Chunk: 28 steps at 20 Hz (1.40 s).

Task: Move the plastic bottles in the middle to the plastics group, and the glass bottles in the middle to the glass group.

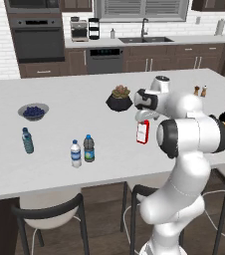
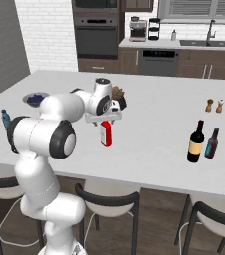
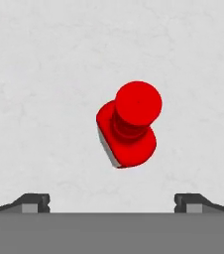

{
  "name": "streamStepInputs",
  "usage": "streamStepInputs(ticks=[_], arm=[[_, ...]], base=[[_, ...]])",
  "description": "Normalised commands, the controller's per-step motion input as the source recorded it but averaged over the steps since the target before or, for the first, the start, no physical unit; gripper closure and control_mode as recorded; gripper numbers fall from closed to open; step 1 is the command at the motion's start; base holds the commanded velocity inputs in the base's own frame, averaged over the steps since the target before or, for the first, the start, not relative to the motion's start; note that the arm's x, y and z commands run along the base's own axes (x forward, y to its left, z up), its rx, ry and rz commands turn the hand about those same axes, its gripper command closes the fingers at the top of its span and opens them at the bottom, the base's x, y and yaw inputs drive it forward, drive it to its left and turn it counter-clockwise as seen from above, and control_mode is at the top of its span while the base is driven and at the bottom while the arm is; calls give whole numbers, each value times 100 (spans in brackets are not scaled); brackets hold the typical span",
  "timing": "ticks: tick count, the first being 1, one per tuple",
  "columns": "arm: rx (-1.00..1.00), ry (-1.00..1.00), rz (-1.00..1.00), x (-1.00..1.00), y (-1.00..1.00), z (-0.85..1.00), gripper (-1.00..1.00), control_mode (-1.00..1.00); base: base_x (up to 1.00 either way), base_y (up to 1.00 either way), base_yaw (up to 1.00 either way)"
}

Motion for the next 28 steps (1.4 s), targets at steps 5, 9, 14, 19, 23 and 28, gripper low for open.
streamStepInputs(ticks=[5, 9, 14, 19, 23, 28], arm=[[0, 0, 0, 45, 0, -19, -100, -100], [0, 0, 0, 10, -1, 0, -100, -100], [1, 0, 0, 0, 0, 0, -100, -100], [5, -1, 1, -2, 0, -15, -100, -100], [3, -1, 1, 0, -2, -11, -100, -100], [0, 0, 0, 1, -1, -3, -100, -100]], base=[[0, 0, 0], [0, 0, 0], [0, 0, 0], [0, 0, 0], [0, 0, 0], [0, 0, 0]])
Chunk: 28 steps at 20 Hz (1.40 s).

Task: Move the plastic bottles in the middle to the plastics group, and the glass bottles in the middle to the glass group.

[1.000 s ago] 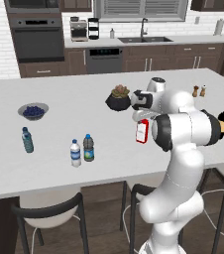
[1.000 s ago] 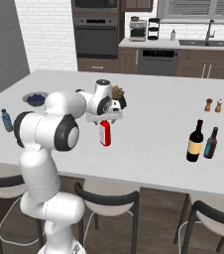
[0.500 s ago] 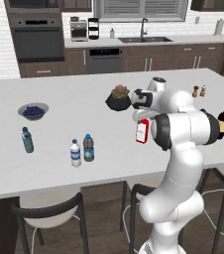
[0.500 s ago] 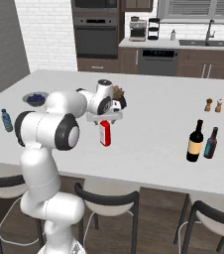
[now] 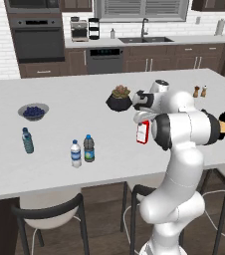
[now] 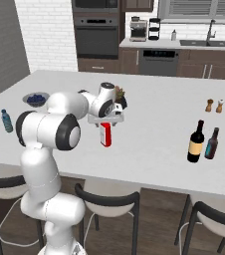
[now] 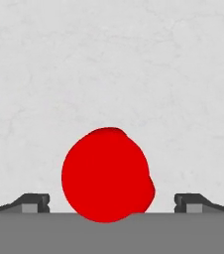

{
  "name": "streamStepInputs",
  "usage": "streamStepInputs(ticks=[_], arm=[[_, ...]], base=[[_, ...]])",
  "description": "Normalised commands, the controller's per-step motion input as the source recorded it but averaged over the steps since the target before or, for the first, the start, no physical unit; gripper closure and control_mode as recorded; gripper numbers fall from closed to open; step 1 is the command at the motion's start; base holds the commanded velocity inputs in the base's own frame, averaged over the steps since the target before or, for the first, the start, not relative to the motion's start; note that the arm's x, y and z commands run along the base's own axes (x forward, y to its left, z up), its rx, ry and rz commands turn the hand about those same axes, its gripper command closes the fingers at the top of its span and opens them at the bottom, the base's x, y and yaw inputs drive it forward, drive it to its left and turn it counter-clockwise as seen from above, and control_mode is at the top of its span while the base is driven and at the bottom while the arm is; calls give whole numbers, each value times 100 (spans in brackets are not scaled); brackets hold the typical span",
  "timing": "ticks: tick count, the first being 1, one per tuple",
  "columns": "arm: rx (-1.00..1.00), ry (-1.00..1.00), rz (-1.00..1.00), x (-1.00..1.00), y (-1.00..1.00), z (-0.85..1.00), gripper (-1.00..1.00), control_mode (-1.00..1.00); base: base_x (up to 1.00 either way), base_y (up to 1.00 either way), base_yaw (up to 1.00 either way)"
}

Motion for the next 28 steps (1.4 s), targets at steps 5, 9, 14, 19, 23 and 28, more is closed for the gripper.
streamStepInputs(ticks=[5, 9, 14, 19, 23, 28], arm=[[0, -1, 0, 0, 0, -23, -100, -100], [0, -2, 0, 0, 0, -16, -100, -100], [0, 0, 0, 0, 0, 0, -100, -100], [0, 0, 0, 0, 0, 0, 100, -100], [0, 0, 0, 0, 0, 0, 100, -100], [0, -1, -1, -17, -2, 2, 100, -100]], base=[[0, 0, 0], [0, 0, 0], [0, 0, 0], [0, 0, 0], [0, 0, 0], [0, 0, 0]])
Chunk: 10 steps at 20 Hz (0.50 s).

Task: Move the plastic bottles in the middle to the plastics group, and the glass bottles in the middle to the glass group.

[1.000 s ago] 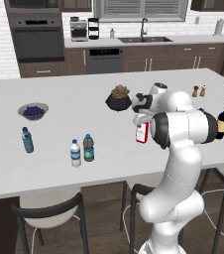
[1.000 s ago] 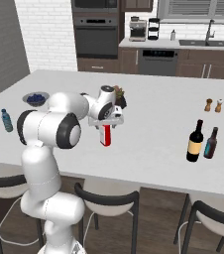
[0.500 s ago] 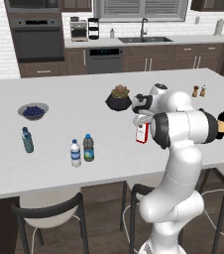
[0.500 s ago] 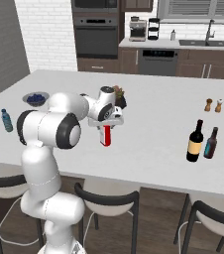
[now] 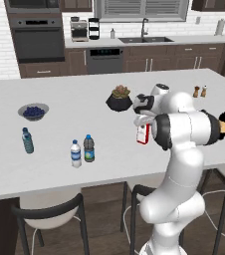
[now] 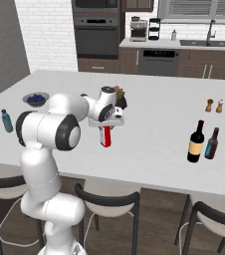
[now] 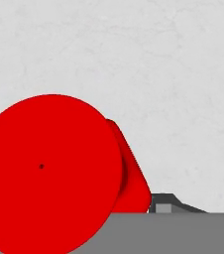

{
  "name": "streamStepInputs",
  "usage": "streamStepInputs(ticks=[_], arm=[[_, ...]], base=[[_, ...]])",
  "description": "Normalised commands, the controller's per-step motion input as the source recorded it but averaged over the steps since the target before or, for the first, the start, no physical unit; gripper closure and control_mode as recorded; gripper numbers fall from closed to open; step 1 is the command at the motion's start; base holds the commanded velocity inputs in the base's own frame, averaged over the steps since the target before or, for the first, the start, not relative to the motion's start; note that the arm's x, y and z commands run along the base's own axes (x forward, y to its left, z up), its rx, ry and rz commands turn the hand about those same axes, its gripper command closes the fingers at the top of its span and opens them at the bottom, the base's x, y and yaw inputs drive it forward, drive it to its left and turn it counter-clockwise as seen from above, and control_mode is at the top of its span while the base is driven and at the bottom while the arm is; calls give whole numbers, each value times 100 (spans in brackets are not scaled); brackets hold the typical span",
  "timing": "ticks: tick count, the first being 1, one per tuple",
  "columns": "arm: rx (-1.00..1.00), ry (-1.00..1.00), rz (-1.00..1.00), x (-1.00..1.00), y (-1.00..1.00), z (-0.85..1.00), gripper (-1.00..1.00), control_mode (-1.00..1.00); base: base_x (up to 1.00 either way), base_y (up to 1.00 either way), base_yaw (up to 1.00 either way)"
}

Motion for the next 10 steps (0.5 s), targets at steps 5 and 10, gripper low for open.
streamStepInputs(ticks=[5, 10], arm=[[0, -5, -14, -55, -29, 26, 100, -100], [0, -1, -26, -47, -50, 24, 100, -100]], base=[[0, 0, 0], [0, 0, 0]])
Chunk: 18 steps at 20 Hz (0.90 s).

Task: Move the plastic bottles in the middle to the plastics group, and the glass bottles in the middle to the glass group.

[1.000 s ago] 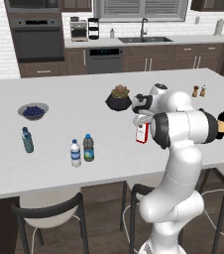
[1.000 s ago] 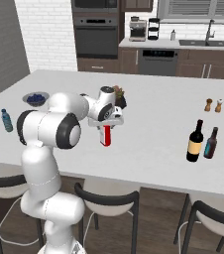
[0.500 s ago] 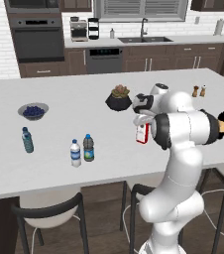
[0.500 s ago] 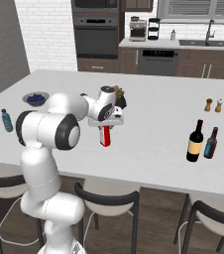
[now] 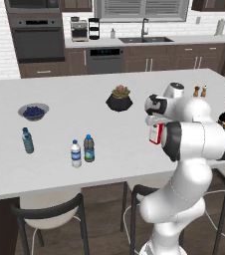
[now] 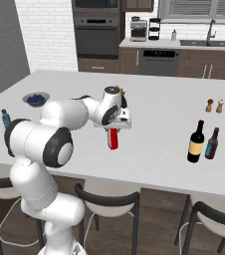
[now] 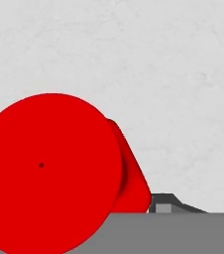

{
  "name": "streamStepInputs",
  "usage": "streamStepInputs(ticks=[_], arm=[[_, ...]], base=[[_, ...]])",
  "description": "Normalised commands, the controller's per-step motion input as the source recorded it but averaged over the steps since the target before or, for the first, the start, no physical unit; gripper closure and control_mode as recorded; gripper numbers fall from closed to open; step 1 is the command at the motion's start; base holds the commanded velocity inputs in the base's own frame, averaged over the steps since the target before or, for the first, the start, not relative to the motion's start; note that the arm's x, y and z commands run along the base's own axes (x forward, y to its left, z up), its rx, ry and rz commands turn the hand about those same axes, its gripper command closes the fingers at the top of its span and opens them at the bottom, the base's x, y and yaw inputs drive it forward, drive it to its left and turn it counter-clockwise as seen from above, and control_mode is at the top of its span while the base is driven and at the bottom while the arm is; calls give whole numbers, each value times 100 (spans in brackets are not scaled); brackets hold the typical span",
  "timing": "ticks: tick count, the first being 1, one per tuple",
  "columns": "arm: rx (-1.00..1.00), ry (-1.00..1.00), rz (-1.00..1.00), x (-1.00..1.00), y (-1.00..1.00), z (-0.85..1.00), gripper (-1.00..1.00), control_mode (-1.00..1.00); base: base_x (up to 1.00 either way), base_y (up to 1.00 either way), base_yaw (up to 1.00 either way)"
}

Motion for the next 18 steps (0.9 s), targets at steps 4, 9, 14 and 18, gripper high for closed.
streamStepInputs(ticks=[4, 9, 14, 18], arm=[[0, 0, -31, -35, -69, 12, 100, -100], [0, 0, -32, -27, -80, 2, 100, -100], [0, 0, -29, -27, -80, 3, 100, -100], [0, 0, -26, -26, -72, 3, 100, -100]], base=[[0, 0, 0], [0, 0, 0], [0, 0, 0], [0, 0, 0]])
